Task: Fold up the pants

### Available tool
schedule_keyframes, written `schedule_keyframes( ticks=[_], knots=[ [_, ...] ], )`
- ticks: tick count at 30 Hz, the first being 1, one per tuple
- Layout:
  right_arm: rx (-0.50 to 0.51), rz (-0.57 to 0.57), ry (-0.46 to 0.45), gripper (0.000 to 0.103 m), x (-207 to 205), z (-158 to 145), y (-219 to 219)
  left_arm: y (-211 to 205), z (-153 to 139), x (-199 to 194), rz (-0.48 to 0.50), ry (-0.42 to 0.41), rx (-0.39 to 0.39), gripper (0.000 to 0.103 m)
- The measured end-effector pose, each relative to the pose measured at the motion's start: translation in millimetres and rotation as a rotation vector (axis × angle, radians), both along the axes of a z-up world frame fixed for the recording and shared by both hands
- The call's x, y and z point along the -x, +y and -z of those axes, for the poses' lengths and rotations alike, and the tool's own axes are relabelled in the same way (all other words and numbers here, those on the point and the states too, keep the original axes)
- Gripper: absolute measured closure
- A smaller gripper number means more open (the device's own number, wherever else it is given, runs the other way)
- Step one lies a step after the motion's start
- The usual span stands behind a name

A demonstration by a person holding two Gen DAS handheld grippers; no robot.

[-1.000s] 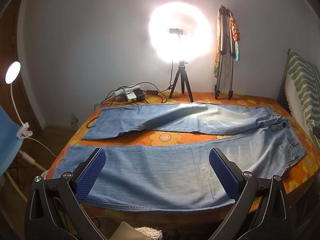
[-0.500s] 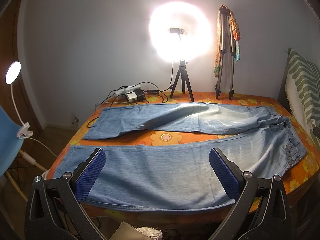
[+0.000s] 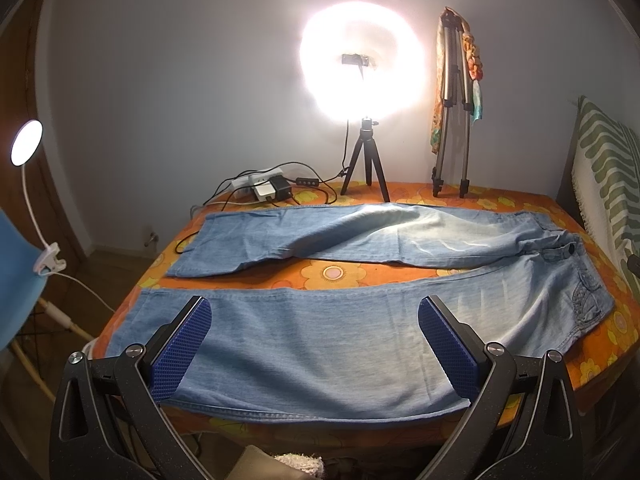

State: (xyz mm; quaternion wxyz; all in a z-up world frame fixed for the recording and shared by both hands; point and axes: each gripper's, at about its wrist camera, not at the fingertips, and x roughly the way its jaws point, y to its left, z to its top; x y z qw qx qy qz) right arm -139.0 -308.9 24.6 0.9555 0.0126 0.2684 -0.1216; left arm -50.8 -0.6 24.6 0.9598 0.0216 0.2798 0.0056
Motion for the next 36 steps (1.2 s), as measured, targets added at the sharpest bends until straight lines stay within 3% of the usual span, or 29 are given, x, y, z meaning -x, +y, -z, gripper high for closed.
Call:
schedule_keyframes(
  ticks=[13,21,25,29,30,31,33,36],
  knots=[
    [-0.002,-0.005,-0.005,0.0,2,1,7,8,10,-10,0.017,0.053,0.053,0.0],
    [-0.026,-0.054,0.017,0.0,-19,1,10,20,21,-26,0.016,0.122,0.115,0.002],
    [0.006,-0.109,0.023,0.0,-31,4,16,31,29,-37,-0.001,0.155,0.139,0.016],
    [-0.03,-0.18,0.037,0.0,-44,9,22,50,42,-52,-0.007,0.22,0.239,0.017],
    [-0.047,-0.198,0.041,0.0,-48,10,24,57,46,-56,-0.023,0.234,0.259,0.024],
    [-0.054,-0.21,0.041,0.0,-50,11,25,60,49,-58,-0.033,0.24,0.261,0.031],
    [-0.042,-0.231,0.034,0.0,-54,12,31,66,52,-63,-0.056,0.251,0.236,0.035],
    [-0.013,-0.265,0.022,0.0,-61,14,40,78,53,-73,-0.085,0.254,0.18,0.054]
  ],
)
